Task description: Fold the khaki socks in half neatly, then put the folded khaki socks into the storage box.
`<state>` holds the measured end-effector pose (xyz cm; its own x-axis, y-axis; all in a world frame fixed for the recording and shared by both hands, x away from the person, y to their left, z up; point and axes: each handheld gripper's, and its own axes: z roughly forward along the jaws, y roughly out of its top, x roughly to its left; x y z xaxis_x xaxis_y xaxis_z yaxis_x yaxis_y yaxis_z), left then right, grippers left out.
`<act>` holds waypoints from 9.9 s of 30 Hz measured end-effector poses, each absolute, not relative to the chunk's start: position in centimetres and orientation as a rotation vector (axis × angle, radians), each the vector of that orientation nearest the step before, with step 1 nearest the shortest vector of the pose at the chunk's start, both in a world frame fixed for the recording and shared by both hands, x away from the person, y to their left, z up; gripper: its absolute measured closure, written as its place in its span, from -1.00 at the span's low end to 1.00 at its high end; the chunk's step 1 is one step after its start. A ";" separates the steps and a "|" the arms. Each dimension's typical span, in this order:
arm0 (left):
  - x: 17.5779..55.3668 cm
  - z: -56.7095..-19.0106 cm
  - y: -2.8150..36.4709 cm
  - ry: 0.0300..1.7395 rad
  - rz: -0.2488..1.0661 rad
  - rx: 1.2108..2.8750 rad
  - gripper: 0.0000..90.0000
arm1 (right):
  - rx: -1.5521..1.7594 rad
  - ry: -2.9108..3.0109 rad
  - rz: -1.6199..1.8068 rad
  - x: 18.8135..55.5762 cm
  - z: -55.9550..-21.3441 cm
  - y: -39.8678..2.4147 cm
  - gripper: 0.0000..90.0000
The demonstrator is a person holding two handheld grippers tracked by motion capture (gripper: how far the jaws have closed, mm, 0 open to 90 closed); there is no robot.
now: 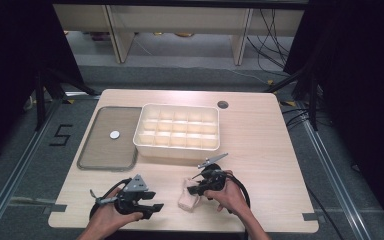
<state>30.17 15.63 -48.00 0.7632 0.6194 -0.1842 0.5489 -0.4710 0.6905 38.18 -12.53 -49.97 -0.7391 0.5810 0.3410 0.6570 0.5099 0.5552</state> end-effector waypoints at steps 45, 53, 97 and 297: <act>29.6 -49.3 18.9 0.966 0.153 2.181 -0.28 | -1.057 -2.702 -1.135 37.6 -46.1 -13.4 0.65; 29.8 -49.2 19.2 0.972 0.166 2.179 -0.29 | -1.096 -2.722 -1.136 37.8 -45.5 -13.5 0.65; 29.9 -49.3 19.1 0.969 0.154 2.185 -0.27 | -1.260 -2.814 -0.924 42.3 -39.7 -15.0 0.65; 30.0 -49.6 19.5 0.991 0.141 2.186 -0.29 | -1.309 -2.813 -1.120 45.9 -39.7 -17.5 0.01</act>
<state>30.04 19.48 -49.65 0.6981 0.6919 -0.1841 0.6128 -0.4444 0.6535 45.91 -17.46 -39.71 -0.6745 0.7259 0.1346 0.6196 0.4576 0.6377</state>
